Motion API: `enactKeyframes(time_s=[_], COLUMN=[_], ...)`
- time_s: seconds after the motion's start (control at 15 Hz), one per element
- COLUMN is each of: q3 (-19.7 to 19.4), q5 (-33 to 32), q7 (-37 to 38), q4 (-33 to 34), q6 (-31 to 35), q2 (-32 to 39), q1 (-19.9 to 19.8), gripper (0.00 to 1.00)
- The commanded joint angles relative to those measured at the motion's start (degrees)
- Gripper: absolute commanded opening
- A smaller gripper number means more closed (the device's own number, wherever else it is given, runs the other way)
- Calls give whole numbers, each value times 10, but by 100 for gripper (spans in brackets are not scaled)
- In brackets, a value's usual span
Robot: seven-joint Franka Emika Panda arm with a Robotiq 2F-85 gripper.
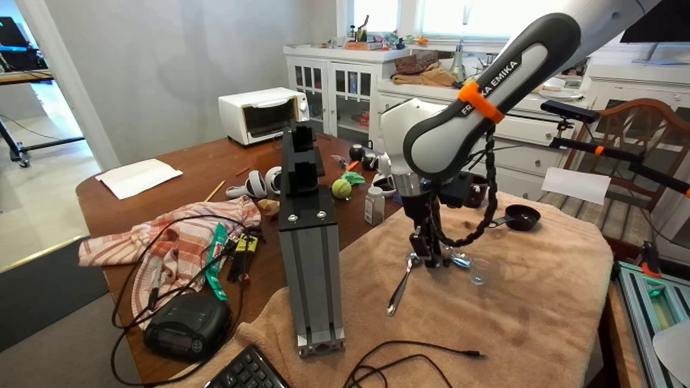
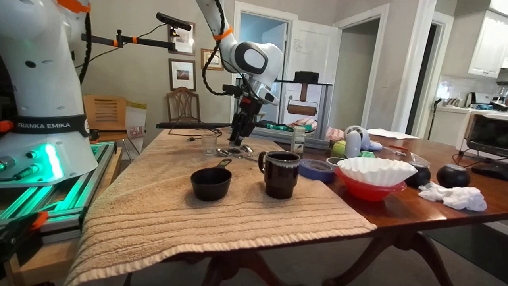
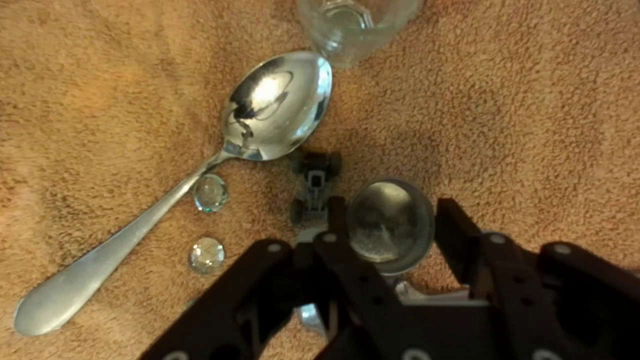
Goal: Move the glass jar backwards then place the lid on the jar.
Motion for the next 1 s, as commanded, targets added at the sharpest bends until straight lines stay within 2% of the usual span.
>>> enactKeyframes(time_s=[0.0, 0.4, 0.53, 0.73, 0.93], q3=[-5, -22, -26, -25, -28], q5=[10, 20, 22, 27, 24], q7=[2, 34, 43, 18, 15], q4=[-28, -45, -38, 5, -9], q6=[-14, 23, 36, 13, 17], q2=[-78, -148, -151, -133, -149], q1=[-3, -7, -7, -8, -11], gripper=[23, 23, 23, 23, 23])
